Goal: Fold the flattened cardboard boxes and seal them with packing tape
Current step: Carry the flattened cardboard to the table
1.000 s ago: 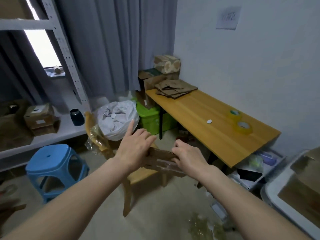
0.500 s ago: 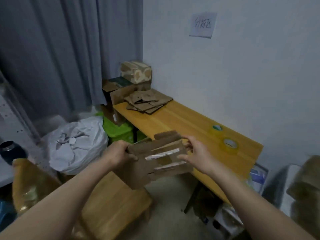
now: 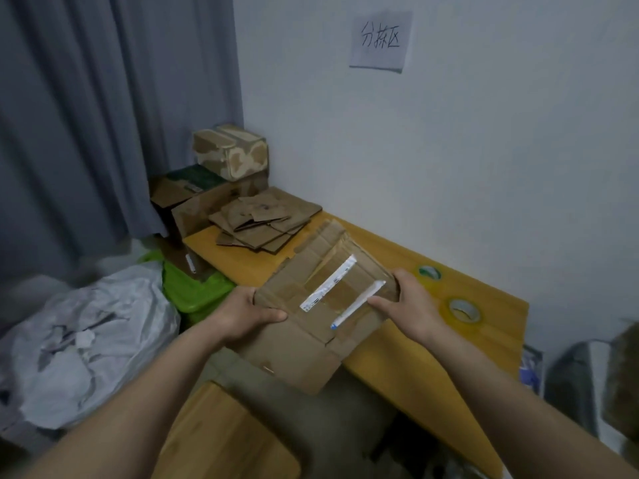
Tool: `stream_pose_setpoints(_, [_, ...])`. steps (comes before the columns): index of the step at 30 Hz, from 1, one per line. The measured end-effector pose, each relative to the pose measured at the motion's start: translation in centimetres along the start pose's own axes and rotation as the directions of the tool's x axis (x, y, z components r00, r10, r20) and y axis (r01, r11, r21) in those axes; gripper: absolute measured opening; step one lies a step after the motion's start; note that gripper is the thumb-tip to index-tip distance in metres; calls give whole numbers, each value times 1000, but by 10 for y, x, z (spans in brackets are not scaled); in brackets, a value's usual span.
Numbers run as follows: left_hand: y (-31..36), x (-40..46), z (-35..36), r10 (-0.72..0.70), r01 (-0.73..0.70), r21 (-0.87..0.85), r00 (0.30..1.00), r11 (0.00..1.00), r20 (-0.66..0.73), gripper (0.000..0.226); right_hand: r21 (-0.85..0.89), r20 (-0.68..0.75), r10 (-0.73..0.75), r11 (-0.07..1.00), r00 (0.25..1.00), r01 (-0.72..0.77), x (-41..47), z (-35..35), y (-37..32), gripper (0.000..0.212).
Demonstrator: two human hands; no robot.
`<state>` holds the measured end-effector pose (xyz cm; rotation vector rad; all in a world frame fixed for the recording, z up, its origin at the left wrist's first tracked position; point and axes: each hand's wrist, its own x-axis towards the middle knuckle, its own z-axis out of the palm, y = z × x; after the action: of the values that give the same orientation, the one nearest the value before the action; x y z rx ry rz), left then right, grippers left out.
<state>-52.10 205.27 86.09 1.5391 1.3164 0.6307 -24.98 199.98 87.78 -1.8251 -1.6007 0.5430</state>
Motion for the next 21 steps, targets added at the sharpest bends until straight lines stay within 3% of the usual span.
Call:
stream_pose_setpoints(5, [10,66,-7,-34,35,55,999,998,-16,19,29,109,-64,998,992,61,70,-7,16,21])
stream_pose_setpoints(7, [24,99,-8,-62,61,164,998,985,5,19,18,136,-82,997,987,80,101,-12,26,8])
stream_pose_setpoints(10, [45,151,-12,-115,89,362,992,928,51,31,21,172,-125,992,977,124,149,-20,37,6])
stream_pose_setpoints(17, [69,236,-21,-172,89,517,978,851,116,49,83,186,-190,981,964,177,234,-24,53,5])
stream_pose_setpoints(21, [86,264,-15,-197,123,345,962,930,188,50,72,153,-180,983,972,171,264,-28,70,5])
